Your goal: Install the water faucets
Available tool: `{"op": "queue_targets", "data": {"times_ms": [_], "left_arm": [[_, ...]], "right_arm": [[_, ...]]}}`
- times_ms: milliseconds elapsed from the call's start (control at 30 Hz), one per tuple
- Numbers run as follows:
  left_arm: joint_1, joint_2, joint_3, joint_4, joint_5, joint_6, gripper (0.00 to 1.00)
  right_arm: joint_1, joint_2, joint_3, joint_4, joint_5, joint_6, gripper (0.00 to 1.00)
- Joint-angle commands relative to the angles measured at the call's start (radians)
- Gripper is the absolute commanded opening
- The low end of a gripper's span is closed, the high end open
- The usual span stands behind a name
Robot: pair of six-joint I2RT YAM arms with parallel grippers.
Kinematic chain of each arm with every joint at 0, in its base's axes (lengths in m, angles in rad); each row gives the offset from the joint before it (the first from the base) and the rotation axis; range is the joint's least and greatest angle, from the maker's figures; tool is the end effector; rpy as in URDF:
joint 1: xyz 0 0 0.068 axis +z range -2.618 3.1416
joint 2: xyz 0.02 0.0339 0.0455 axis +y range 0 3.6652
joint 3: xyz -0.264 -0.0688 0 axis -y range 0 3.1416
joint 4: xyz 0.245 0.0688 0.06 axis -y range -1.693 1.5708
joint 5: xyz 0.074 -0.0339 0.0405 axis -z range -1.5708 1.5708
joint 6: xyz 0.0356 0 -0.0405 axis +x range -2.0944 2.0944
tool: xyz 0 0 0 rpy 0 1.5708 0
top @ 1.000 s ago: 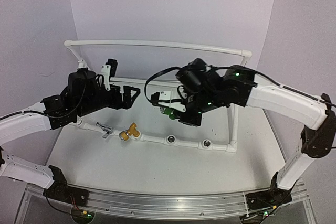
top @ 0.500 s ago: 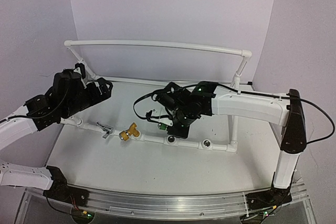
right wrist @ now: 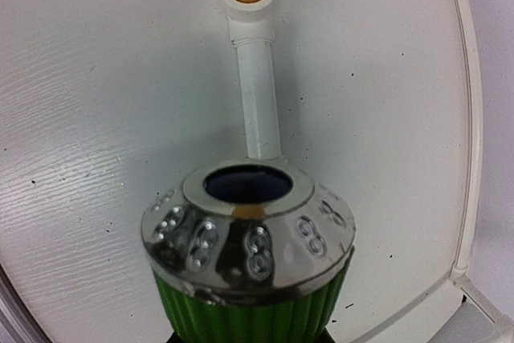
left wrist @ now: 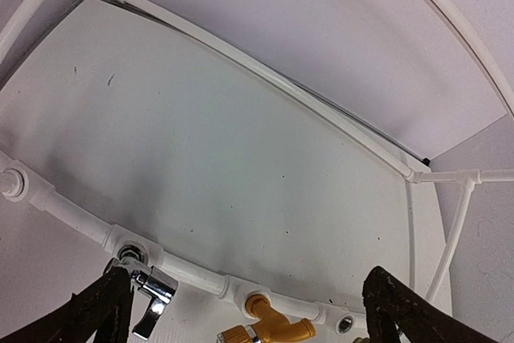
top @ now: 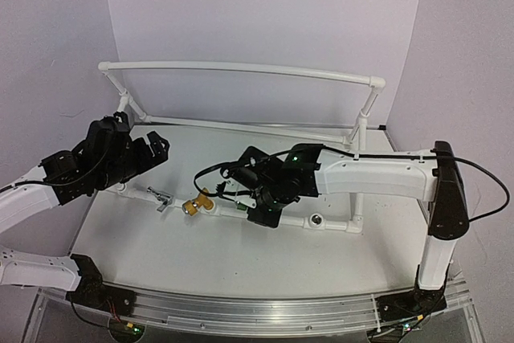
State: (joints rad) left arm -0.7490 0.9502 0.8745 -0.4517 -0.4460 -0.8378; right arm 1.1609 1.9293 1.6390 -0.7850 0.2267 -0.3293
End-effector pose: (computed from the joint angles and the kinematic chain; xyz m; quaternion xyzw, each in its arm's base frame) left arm 0.1621 -0.1297 0.3162 -0.1476 0.8398 -0.2119 0.4776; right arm 0.1732 0.3786 0.2525 -0.6327 0.7268 -0.0019 0.2672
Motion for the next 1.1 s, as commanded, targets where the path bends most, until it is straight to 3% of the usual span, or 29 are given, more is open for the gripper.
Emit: {"op": "queue_targets", "data": {"times_ms": [0,267,433,633,767,933,1067], "left_arm": [[0.005,0.004,0.032,-0.013,-0.003,-0.008,1.00],[0.005,0.023,0.052,0.001,0.046,0.077,1.00],[0.005,0.071,0.077,0.004,0.259,0.323,1.00],[0.003,0.091,0.094,-0.014,0.518,0.527,0.99],[-0.021,0.203,0.165,-0.107,0.684,0.650,0.90],[-0.165,0.419,0.291,-0.217,0.622,0.778,0.83],[-0.215,0.566,0.364,-0.247,0.647,0.855,0.73]], "right_arm": [[-0.004,0.008,-0.014,0.063,0.065,0.067,0.00],[-0.004,0.014,-0.036,0.096,0.080,0.087,0.00],[-0.032,-0.044,-0.059,0.098,0.060,0.078,0.00],[-0.190,-0.188,-0.077,0.106,-0.054,0.080,0.00],[-0.240,-0.284,-0.123,0.125,-0.073,0.102,0.00],[-0.283,-0.349,-0.202,0.131,-0.036,0.156,0.00],[-0.312,-0.400,-0.254,0.129,-0.015,0.199,0.00]]}}
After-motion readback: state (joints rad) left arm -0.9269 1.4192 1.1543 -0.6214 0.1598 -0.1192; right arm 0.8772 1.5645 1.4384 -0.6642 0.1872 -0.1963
